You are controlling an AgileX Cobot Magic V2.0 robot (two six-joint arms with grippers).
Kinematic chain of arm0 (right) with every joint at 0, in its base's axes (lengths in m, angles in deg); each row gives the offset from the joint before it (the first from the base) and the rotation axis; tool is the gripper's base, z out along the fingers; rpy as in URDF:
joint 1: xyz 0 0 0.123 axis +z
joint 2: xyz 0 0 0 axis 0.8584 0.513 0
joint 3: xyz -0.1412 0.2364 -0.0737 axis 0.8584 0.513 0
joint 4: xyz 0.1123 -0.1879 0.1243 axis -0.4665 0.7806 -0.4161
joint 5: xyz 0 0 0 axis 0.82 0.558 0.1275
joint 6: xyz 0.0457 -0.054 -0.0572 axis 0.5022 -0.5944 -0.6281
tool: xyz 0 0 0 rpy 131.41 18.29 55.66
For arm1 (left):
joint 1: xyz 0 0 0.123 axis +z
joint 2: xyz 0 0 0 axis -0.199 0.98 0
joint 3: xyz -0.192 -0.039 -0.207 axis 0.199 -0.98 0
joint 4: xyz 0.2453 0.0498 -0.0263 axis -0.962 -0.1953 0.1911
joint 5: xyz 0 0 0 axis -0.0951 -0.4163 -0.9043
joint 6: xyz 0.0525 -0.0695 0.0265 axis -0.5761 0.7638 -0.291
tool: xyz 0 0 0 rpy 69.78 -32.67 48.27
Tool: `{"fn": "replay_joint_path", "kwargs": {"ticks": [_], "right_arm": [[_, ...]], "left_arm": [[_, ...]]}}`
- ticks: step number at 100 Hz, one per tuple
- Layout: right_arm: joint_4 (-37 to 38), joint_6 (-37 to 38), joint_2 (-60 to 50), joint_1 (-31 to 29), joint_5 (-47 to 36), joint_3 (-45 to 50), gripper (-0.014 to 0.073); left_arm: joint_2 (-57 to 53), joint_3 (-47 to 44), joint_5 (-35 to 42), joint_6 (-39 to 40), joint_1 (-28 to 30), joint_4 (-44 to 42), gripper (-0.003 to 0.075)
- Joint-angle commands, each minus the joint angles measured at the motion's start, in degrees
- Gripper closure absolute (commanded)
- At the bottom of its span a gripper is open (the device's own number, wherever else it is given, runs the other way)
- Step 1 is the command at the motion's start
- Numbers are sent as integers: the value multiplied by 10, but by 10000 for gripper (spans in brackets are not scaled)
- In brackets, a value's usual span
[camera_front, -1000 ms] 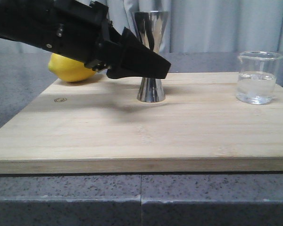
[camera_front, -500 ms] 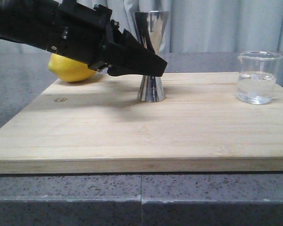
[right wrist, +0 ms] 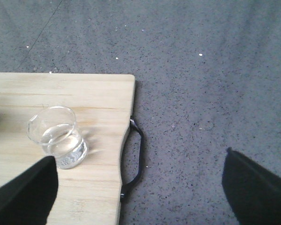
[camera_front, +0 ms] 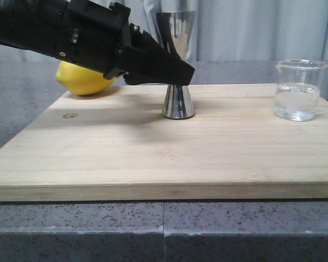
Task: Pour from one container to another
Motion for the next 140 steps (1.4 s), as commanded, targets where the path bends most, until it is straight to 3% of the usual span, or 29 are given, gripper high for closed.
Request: {"fn": "replay_joint_path", "kwargs": {"ticks": [1,39,98,140], "right_arm": [[-3,-6,4,2,-45,-20,-52],[-17,-32,4,2,-27,-30,-52],[-260,-252,73,2,1,-31,-52],[-271,-273,117,64,-7,-30,-52]], "left_arm": [[-24,16,-39,-3,-7,36,631],[-42,45,-44,16,-6,4,638],[-50,46,-33,39,-5,-22,638],[-50,46,-33,38,-5,-22,638]]}}
